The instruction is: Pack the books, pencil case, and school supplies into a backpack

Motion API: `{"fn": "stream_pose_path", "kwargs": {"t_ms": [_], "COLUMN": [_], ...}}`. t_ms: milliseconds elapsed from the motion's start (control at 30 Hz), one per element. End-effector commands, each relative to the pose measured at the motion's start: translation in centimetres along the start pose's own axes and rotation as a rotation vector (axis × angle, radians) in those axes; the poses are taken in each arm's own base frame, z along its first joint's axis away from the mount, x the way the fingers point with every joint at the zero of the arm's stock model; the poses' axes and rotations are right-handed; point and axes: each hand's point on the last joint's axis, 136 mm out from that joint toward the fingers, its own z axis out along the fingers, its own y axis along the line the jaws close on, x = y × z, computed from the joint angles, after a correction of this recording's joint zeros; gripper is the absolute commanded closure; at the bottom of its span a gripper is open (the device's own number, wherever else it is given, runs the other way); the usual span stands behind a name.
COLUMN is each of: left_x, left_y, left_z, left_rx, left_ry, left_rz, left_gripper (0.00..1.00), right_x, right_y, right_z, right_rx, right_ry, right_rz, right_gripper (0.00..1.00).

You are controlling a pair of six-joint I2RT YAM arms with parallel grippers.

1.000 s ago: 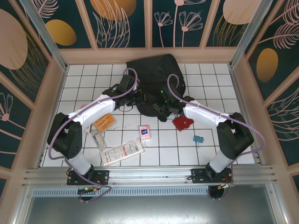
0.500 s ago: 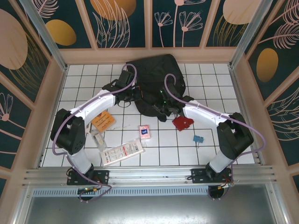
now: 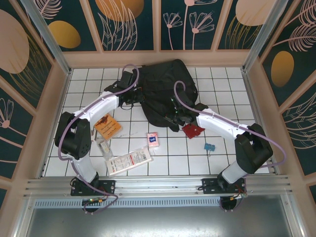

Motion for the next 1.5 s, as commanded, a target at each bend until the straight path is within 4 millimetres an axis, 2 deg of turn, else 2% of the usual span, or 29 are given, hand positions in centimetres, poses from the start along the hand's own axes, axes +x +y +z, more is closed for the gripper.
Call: {"fn": "stream_pose_path", "kwargs": {"t_ms": [0,167,300,433,667,733,800,867,1000,1033,1067,1133,1200,1333,1367,1467], "left_x": [-5.8,-6.1,-6.9,-6.4,-3.8,-2.9,-2.0,-1.2,-0.5,-0.5,-0.5,-0.5,-0.4,0.1,0.2,-0.1], "left_y": [1.7,4.0,5.8,5.5,5.6,5.7,5.8,5.7,5.0,5.0,5.0,4.9,4.7,4.2,4.2,4.4], "left_z": [-0.7,-0.1,-1.8,-4.0,-5.3,-4.9,-4.1,-3.4,-2.6,-2.6,-2.6,-2.7,-2.9,-2.8,-2.8,-3.5], "left_rx": [-0.066,-0.109,-0.133,-0.094,-0.028,-0.015,-0.006,0.019,0.074,0.074,0.073,0.076,0.088,0.124,0.124,0.106], "left_ry": [-0.185,-0.183,-0.226,-0.259,-0.246,-0.222,-0.192,-0.168,-0.138,-0.136,-0.133,-0.131,-0.130,-0.111,-0.107,-0.126], "left_rz": [-0.006,-0.024,-0.055,-0.077,-0.123,-0.130,-0.135,-0.146,-0.173,-0.176,-0.178,-0.178,-0.183,-0.196,-0.196,-0.183], "left_gripper": [1.00,1.00,1.00,1.00,1.00,1.00,1.00,1.00,1.00,1.00,0.96,0.92,0.91,0.92,0.90,0.74], "right_x": [2.9,2.4,1.8,0.5,-2.5,-2.9,-3.8,-4.7,-7.6,-7.8,-9.1,-10.2,-10.2,-8.8,-8.5,-8.1], "right_y": [-4.5,-4.7,-4.8,-4.3,-2.0,-1.1,-0.4,0.1,0.3,0.4,-0.9,-2.4,-3.5,-2.8,-2.6,-3.1], "right_z": [-1.2,-1.6,-1.8,-1.6,-1.1,-1.2,-1.6,-2.1,-4.6,-5.1,-5.6,-5.5,-4.5,-2.5,-2.3,-2.0], "right_rx": [0.168,0.189,0.190,0.184,0.110,0.077,0.047,0.012,-0.023,-0.045,-0.040,-0.073,-0.098,-0.118,-0.117,-0.071], "right_ry": [0.093,0.068,0.041,0.004,0.010,-0.002,-0.040,-0.072,-0.226,-0.253,-0.282,-0.284,-0.233,-0.140,-0.128,-0.133], "right_rz": [-0.068,-0.092,-0.122,-0.182,-0.264,-0.283,-0.264,-0.235,-0.174,-0.156,-0.097,0.012,0.089,0.125,0.120,0.122], "right_gripper": [1.00,1.00,1.00,1.00,0.99,0.84,0.62,0.49,0.42,0.41,0.41,0.41,0.42,0.44,0.45,0.48]}}
